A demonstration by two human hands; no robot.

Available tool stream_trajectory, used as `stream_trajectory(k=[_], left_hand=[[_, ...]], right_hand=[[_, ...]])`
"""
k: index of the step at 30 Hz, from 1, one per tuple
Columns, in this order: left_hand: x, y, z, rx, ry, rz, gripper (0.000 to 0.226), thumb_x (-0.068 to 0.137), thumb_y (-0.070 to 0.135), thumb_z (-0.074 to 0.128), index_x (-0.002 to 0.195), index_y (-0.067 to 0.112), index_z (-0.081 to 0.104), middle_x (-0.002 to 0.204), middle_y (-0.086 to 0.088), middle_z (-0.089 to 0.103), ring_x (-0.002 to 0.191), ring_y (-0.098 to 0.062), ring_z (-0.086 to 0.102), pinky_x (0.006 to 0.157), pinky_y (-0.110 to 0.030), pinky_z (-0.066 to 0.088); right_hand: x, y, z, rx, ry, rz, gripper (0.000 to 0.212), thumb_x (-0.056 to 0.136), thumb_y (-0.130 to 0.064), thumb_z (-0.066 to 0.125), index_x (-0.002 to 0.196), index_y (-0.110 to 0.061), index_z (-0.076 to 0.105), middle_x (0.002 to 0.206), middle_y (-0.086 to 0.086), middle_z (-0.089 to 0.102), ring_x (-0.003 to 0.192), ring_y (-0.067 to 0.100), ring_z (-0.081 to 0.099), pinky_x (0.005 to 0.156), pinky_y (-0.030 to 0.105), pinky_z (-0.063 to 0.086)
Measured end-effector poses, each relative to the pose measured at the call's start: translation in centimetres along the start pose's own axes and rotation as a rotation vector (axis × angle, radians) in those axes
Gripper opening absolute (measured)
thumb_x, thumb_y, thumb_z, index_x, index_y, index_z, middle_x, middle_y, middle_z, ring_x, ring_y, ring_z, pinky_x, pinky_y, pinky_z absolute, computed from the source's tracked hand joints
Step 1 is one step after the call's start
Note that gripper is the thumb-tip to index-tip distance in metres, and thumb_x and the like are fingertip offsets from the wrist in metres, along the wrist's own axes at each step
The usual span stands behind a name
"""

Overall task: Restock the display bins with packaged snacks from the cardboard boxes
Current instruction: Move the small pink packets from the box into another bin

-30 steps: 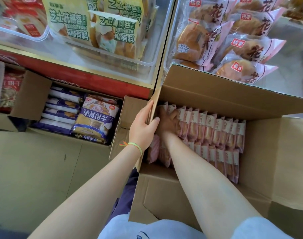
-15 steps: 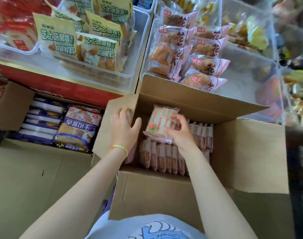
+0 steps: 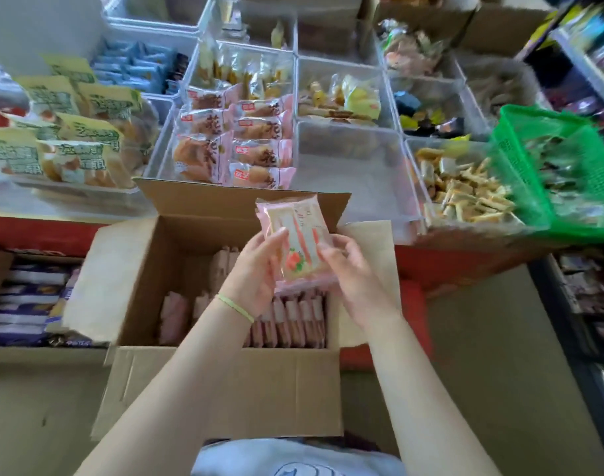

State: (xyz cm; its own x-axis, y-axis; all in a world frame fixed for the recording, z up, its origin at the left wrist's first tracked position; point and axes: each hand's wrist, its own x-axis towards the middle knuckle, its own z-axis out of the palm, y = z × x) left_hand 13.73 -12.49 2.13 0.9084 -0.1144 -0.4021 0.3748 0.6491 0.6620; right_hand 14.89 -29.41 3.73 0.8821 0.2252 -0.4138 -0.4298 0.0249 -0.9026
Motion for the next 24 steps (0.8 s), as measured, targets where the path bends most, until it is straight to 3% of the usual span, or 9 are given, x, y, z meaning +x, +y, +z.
stream_trajectory(k=[4, 6, 9, 12, 14, 17, 20, 24], left_hand=[[0.0, -2.1, 5.5, 0.106, 0.221, 0.183, 0.062, 0.078, 0.026, 0.082, 0.129, 0.002, 0.055, 0.121, -0.023, 0.066, 0.112, -0.042, 0.064, 0.097, -0.066, 0.046], [0.0, -2.2, 7.2, 0.157, 0.166, 0.207, 0.061, 0.079, 0.033, 0.081, 0.128, 0.004, 0.058, 0.122, -0.022, 0.066, 0.113, -0.042, 0.063, 0.098, -0.063, 0.047], [0.4, -1.7, 8.2, 0.196, 0.008, 0.139, 0.06, 0.086, 0.044, 0.071, 0.134, 0.011, 0.057, 0.129, -0.021, 0.063, 0.119, -0.04, 0.06, 0.101, -0.054, 0.047], [1.2, -0.8, 8.3, 0.171, 0.13, 0.139, 0.06, 0.08, 0.03, 0.075, 0.131, 0.003, 0.056, 0.122, -0.025, 0.065, 0.106, -0.039, 0.067, 0.087, -0.052, 0.057], [2.0, -0.3, 7.8, 0.209, 0.197, 0.179, 0.061, 0.073, 0.026, 0.079, 0.124, 0.001, 0.059, 0.116, -0.023, 0.068, 0.102, -0.037, 0.069, 0.086, -0.053, 0.057], [3.6, 0.0, 7.3, 0.305, 0.226, 0.209, 0.04, 0.079, 0.021, 0.078, 0.112, 0.004, 0.063, 0.11, -0.02, 0.071, 0.101, -0.035, 0.07, 0.079, -0.043, 0.06], [5.9, -0.9, 6.8, 0.459, 0.264, 0.224, 0.026, 0.082, 0.023, 0.08, 0.1, 0.01, 0.066, 0.104, -0.017, 0.073, 0.097, -0.032, 0.071, 0.079, -0.045, 0.06], [8.0, -1.8, 7.1, 0.424, 0.316, 0.101, 0.028, 0.084, 0.022, 0.077, 0.106, 0.005, 0.069, 0.1, -0.014, 0.074, 0.09, -0.031, 0.072, 0.084, -0.05, 0.058]], right_hand=[[-1.5, -1.5, -4.0, -0.115, -0.014, -0.029, 0.071, 0.074, -0.063, 0.077, 0.126, -0.02, 0.058, 0.117, 0.003, 0.072, 0.107, 0.021, 0.07, 0.099, 0.049, 0.052], [-1.7, -2.4, -5.1, -0.072, -0.008, -0.063, 0.074, 0.067, -0.058, 0.084, 0.124, -0.016, 0.06, 0.116, 0.005, 0.073, 0.107, 0.026, 0.071, 0.098, 0.052, 0.052], [-1.3, -3.6, -6.3, 0.03, 0.029, -0.111, 0.057, 0.072, -0.038, 0.087, 0.118, -0.015, 0.061, 0.114, 0.006, 0.074, 0.105, 0.029, 0.071, 0.096, 0.057, 0.052], [-0.3, -5.0, -7.4, 0.069, 0.13, -0.136, 0.047, 0.079, -0.026, 0.084, 0.118, -0.016, 0.059, 0.114, 0.006, 0.073, 0.101, 0.029, 0.072, 0.089, 0.055, 0.056], [0.4, -6.0, -8.2, 0.047, 0.239, -0.142, 0.043, 0.085, -0.022, 0.078, 0.121, -0.017, 0.055, 0.116, 0.008, 0.071, 0.093, 0.027, 0.074, 0.069, 0.042, 0.061], [1.7, -7.2, -9.7, -0.032, 0.36, -0.135, 0.04, 0.09, -0.025, 0.073, 0.123, -0.017, 0.052, 0.112, 0.01, 0.069, 0.073, 0.023, 0.074, 0.047, 0.027, 0.05], [3.7, -7.9, -11.0, -0.089, 0.403, -0.118, 0.037, 0.093, -0.03, 0.068, 0.121, -0.015, 0.049, 0.103, 0.011, 0.071, 0.053, 0.016, 0.065, 0.043, 0.024, 0.044], [7.0, -8.7, -12.2, -0.157, 0.384, -0.164, 0.033, 0.096, -0.029, 0.064, 0.124, -0.019, 0.048, 0.105, 0.008, 0.069, 0.059, 0.016, 0.064, 0.049, 0.028, 0.049]])
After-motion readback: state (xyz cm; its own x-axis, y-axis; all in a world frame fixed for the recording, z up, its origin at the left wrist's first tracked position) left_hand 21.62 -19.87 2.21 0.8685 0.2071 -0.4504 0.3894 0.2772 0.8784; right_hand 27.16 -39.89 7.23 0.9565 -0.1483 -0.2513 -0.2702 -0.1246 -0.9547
